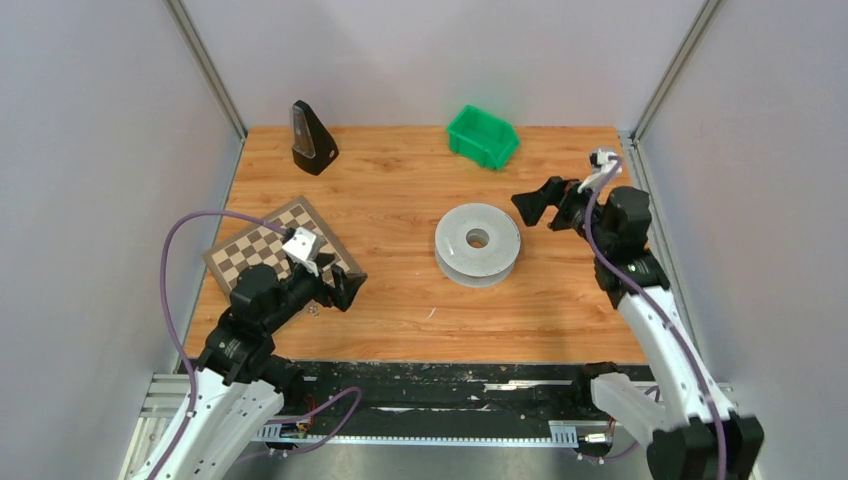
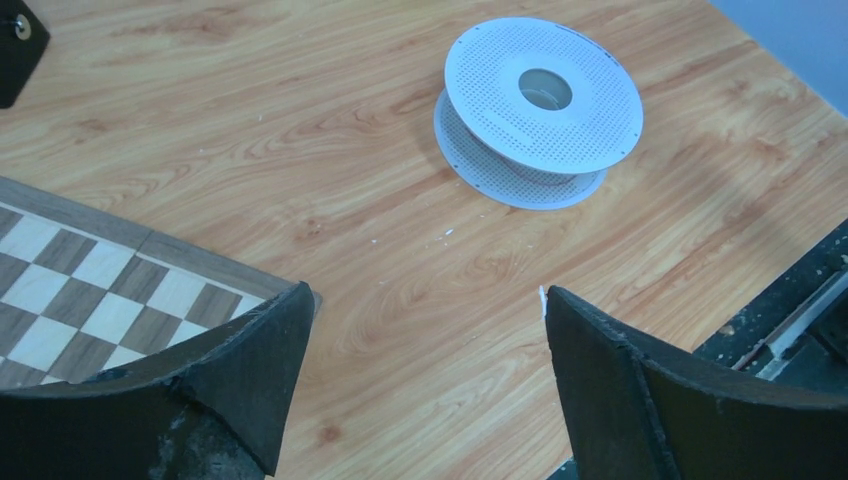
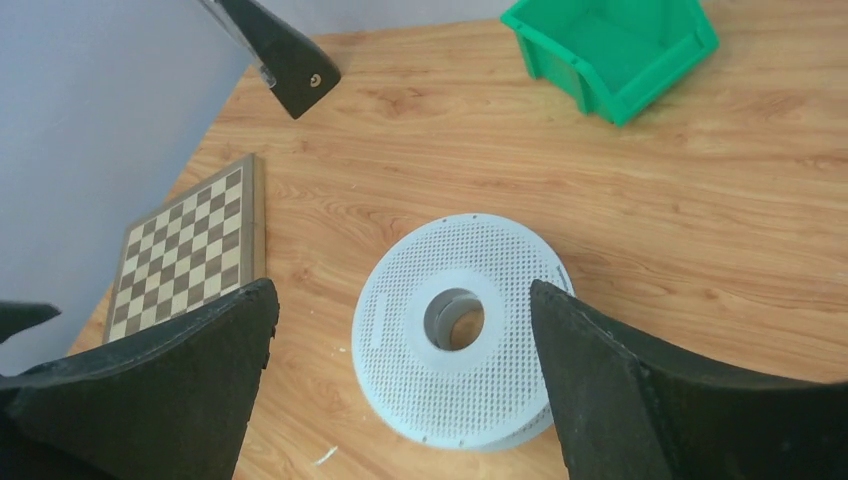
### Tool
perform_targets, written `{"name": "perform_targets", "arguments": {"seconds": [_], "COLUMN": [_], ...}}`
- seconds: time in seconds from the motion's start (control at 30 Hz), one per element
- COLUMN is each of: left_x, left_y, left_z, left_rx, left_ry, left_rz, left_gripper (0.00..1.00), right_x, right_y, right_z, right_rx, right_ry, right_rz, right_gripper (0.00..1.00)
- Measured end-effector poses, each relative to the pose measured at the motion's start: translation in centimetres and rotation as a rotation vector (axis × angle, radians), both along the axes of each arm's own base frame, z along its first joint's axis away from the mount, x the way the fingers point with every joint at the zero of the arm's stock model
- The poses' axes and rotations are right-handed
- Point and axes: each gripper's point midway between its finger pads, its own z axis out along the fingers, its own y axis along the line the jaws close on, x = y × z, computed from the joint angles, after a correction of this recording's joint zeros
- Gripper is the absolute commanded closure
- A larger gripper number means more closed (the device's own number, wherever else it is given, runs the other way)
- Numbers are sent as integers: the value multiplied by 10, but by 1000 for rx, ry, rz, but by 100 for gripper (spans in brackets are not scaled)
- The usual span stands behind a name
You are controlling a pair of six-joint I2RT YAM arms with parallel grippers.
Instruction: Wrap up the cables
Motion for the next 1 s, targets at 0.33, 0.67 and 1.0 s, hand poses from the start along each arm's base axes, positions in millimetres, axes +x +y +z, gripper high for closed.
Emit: {"name": "perform_targets", "arguments": {"seconds": [0.33,0.67,1.0], "left_x": [-3,-7,-4], "left_y": [6,22,28], "left_z": [11,32,32], "left_rx": [-17,-46,-37], "left_ry": [-49,-150,-168], "left_rz": [26,97,131], "left_gripper": [0,0,0], "right_x": [-109,-151,-157], "right_y": [-31,-29,-23], "right_z": [18,-55,-60], "right_rx": [17,52,66], "right_ry": [-34,175,193], "right_rz": [-177,-167,-128], "right_gripper": [0,0,0]}}
